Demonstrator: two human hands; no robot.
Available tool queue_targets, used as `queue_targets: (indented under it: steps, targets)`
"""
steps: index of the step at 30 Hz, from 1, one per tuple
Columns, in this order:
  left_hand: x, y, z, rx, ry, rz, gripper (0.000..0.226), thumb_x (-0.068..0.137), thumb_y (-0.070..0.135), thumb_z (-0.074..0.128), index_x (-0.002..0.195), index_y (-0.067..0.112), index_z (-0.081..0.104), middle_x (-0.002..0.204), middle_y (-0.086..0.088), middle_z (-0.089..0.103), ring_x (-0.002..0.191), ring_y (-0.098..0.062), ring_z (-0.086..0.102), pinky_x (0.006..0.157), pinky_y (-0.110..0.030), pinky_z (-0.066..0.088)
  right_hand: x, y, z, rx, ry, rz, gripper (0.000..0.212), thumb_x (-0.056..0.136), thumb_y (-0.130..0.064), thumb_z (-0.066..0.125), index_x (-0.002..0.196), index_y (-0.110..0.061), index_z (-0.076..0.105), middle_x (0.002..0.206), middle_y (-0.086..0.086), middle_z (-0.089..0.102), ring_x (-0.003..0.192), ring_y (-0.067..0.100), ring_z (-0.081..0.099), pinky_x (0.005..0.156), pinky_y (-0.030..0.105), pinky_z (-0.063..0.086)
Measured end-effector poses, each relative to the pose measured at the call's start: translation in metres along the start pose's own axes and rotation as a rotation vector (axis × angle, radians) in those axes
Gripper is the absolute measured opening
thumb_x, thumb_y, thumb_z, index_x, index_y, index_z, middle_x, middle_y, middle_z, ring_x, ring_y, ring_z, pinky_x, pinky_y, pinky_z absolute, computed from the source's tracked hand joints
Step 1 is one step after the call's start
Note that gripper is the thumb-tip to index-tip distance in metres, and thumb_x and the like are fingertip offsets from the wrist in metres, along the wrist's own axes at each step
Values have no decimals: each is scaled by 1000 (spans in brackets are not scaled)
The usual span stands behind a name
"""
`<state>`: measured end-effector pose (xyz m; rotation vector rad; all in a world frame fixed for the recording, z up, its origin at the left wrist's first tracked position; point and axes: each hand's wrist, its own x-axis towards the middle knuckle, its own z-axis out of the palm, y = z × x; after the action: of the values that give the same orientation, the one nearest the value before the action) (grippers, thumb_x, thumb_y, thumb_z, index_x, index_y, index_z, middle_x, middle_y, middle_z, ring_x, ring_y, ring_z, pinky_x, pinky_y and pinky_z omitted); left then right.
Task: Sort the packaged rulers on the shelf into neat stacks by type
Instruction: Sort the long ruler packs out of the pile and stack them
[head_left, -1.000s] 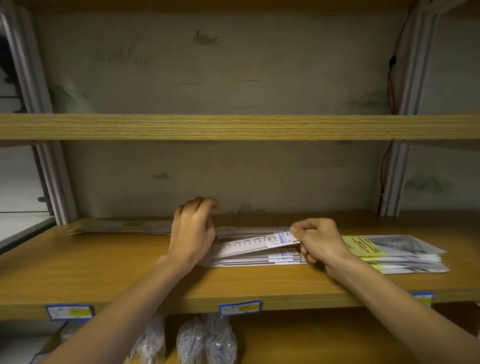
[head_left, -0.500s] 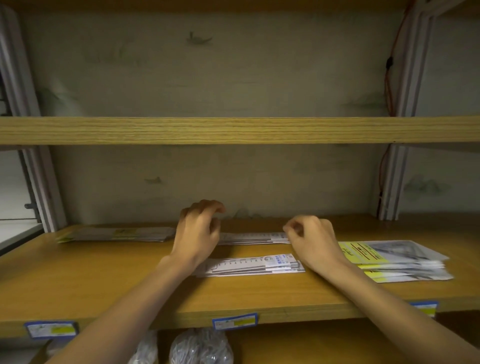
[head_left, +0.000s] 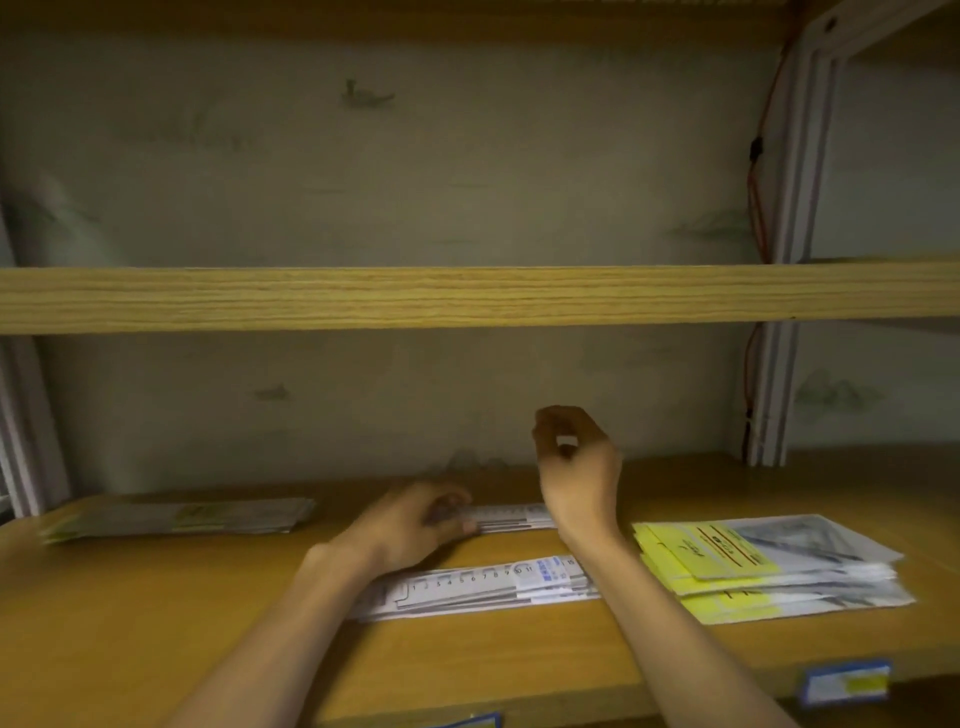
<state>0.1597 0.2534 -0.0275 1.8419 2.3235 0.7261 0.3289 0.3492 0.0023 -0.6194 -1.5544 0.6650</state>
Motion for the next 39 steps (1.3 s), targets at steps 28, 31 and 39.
queue_targets:
  steps: [28,31,39]
  targets:
    - [-8,7,-6,-21,195,207,21,89,21,65,110,23,60,102,7,58,90,-8,54,71,-10,37,3,17,-4,-88,71,277,13,91,-20,60,91,-14,71,90,2,70,87,19,63,75,21,41]
    - [-9,6,-7,-34,290,231,23,91,13,62,113,17,60,107,-1,55,97,-15,54,81,-18,43,3,18,-5,-56,110,264,15,90,-27,64,100,-17,68,98,2,70,95,19,64,81,23,44]
    - [-10,5,-7,-98,427,284,22,92,3,56,108,19,62,105,5,51,96,5,47,80,-4,36,4,20,-4,22,24,393,18,85,-36,66,99,-34,55,94,1,68,80,26,69,79,41,56]
